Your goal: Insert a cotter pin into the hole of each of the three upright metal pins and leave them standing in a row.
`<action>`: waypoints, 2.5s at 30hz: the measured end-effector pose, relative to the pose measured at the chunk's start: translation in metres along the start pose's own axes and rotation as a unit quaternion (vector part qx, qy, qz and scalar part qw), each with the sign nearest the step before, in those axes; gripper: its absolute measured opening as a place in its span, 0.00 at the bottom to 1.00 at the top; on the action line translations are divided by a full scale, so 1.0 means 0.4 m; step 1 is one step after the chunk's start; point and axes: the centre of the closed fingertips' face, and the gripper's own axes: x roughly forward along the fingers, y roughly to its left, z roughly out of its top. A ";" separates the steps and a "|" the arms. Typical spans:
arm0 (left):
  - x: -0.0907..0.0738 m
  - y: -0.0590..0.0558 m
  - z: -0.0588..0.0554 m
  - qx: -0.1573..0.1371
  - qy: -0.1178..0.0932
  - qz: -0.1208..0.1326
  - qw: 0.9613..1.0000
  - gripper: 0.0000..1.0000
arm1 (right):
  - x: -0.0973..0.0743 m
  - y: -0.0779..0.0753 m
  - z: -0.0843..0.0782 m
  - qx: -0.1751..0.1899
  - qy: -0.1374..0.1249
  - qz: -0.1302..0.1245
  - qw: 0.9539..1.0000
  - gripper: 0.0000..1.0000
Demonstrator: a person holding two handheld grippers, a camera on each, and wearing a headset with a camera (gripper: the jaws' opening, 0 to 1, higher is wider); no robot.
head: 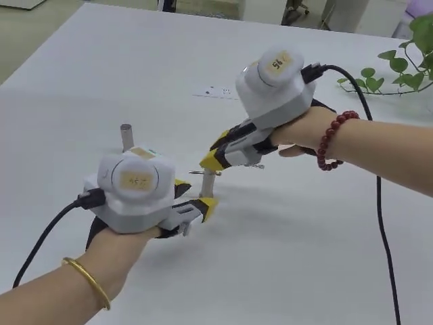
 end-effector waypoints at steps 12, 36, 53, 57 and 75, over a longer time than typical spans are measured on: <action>-0.065 0.030 0.009 -0.015 -0.018 0.001 1.000 0.46 | 0.067 -0.021 0.088 -0.015 -0.064 -0.010 0.998 0.32; -0.126 0.069 0.020 -0.020 -0.051 0.012 0.998 0.77 | 0.218 -0.023 0.194 0.026 -0.129 -0.005 0.991 0.43; -0.132 0.104 0.006 -0.027 -0.046 0.025 0.998 0.90 | 0.342 -0.045 0.221 0.054 -0.151 -0.021 0.987 0.39; -0.129 0.108 0.006 -0.027 -0.046 0.026 0.998 0.92 | 0.367 -0.054 0.216 0.049 -0.147 -0.023 0.988 0.35; -0.130 0.109 0.020 -0.035 -0.062 0.020 0.997 0.99 | 0.383 -0.047 0.227 0.068 -0.150 -0.027 0.986 0.16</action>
